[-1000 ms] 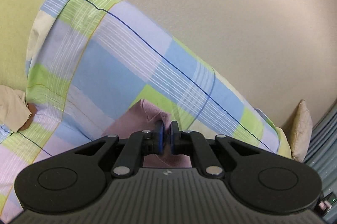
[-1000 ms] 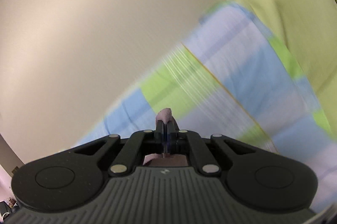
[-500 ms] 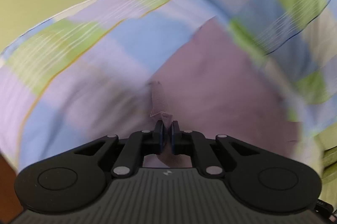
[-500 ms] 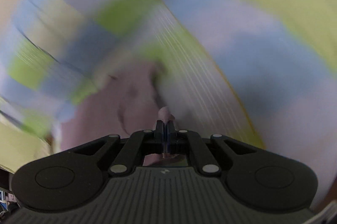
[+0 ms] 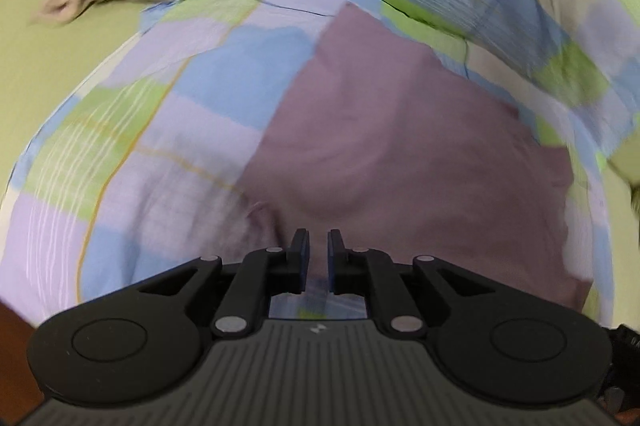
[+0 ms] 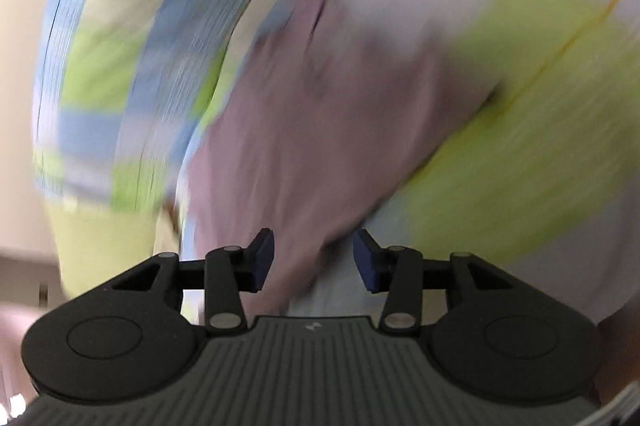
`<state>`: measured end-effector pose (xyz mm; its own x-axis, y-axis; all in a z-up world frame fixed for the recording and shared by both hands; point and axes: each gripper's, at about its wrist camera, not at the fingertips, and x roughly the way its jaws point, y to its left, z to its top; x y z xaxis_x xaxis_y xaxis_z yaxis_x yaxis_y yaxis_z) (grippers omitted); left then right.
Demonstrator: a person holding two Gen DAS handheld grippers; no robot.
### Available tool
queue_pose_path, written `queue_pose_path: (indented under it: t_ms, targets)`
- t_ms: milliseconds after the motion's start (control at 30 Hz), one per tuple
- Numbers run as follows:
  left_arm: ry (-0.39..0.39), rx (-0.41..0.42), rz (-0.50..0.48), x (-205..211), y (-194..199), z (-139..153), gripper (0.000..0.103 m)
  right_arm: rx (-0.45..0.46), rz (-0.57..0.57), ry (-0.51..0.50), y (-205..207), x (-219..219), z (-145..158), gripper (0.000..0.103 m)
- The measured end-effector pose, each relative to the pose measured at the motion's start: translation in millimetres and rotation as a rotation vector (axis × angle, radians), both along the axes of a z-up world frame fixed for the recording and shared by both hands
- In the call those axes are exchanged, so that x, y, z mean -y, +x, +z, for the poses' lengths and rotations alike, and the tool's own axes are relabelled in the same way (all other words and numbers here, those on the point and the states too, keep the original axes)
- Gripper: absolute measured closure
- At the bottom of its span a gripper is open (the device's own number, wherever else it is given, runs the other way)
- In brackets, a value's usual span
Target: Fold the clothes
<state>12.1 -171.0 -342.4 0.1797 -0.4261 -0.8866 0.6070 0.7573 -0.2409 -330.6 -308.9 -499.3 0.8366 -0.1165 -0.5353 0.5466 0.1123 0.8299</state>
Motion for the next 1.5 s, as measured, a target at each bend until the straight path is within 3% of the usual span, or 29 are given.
queue_pose_path:
  t_ms: [133, 233, 333, 467, 567, 700, 733, 800, 967, 1033, 1067, 1100, 1133, 1200, 1267, 1433, 1500]
  targets:
    - [0.016, -0.021, -0.042, 3, 14, -13, 0.094, -0.104, 0.193, -0.268, 32, -29, 2, 0.063]
    - [0.021, -0.043, -0.069, 5, 25, -22, 0.094, -0.091, 0.186, -0.399, 39, -35, 0, 0.053]
    - [0.027, -0.064, -0.095, 6, 36, -31, 0.09, -0.034, 0.15, -0.437, 42, -26, -1, 0.05]
    - [0.052, -0.066, -0.176, 7, 43, -33, 0.089, 0.155, 0.204, -0.346, 55, -12, 3, 0.049]
    - [0.075, -0.06, -0.227, 4, 47, -30, 0.086, 0.173, 0.187, -0.227, 42, -24, 13, 0.054]
    - [0.05, -0.073, -0.226, -1, 56, -22, 0.084, 0.026, 0.03, -0.142, 13, -43, 8, 0.051]
    - [0.04, -0.079, -0.216, -1, 58, -21, 0.082, 0.035, -0.027, -0.124, 9, -47, 5, 0.05]
    - [0.026, -0.098, -0.186, -3, 64, -21, 0.066, 0.066, -0.123, -0.059, 13, -49, -5, 0.044]
    - [0.018, -0.214, -0.08, -16, 67, -41, 0.066, 0.086, -0.332, 0.06, 26, -61, -21, 0.044]
    - [-0.001, -0.248, -0.048, -22, 65, -47, 0.066, 0.053, -0.349, 0.056, 30, -66, -18, 0.058]
    - [-0.025, -0.268, -0.031, -24, 66, -49, 0.066, 0.029, -0.345, 0.052, 32, -68, -17, 0.076]
    - [-0.049, -0.285, -0.021, -24, 66, -49, 0.068, 0.019, -0.337, 0.058, 34, -69, -17, 0.085]
    - [-0.052, -0.287, -0.017, -24, 66, -49, 0.069, 0.011, -0.331, 0.069, 35, -71, -18, 0.086]
    - [-0.021, -0.264, -0.036, -22, 66, -49, 0.095, -0.001, -0.339, 0.076, 36, -73, -17, 0.09]
    - [-0.007, -0.24, -0.074, -22, 63, -46, 0.1, -0.039, -0.338, 0.06, 39, -75, -11, 0.093]
    - [-0.004, -0.155, -0.147, -41, 53, -21, 0.101, -0.084, -0.349, 0.049, 53, -81, -6, 0.096]
    - [0.039, -0.137, -0.159, -49, 52, -24, 0.099, -0.099, -0.352, 0.051, 57, -82, -5, 0.096]
